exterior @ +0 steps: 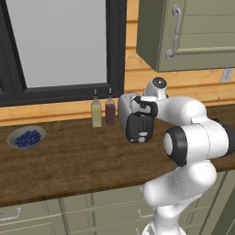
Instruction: Start the toaster. Once the lever pops up, take the bread to the plate on the dining counter.
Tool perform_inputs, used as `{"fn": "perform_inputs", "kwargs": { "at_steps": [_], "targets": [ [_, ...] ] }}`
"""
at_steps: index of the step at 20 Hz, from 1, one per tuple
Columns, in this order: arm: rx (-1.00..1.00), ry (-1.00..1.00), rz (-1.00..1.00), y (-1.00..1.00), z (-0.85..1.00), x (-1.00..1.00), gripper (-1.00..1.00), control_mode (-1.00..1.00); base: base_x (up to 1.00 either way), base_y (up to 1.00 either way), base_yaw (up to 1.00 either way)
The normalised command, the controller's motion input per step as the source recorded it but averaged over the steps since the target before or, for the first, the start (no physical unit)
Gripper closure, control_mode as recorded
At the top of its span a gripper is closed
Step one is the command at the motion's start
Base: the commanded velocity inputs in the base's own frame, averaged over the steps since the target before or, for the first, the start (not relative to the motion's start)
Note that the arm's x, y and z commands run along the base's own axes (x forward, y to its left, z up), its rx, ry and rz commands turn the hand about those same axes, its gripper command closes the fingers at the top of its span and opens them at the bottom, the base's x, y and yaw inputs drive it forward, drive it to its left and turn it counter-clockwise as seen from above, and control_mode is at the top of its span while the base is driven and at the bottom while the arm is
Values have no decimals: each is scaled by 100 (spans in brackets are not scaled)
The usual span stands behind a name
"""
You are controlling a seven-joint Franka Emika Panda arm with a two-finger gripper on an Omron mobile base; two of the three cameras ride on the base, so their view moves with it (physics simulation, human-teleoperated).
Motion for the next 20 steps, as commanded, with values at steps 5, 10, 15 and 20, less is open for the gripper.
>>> {"fn": "perform_inputs", "kwargs": {
  "at_steps": [5, 10, 15, 20],
  "targets": [
    [0, 0, 0, 0, 0, 0, -100, -100, 0, 0, 0],
    [0, 0, 0, 0, 0, 0, -100, -100, 0, 0, 0],
    [0, 0, 0, 0, 0, 0, -100, -100, 0, 0, 0],
    [0, 0, 0, 0, 0, 0, -100, -100, 0, 0, 0]
  ]
}}
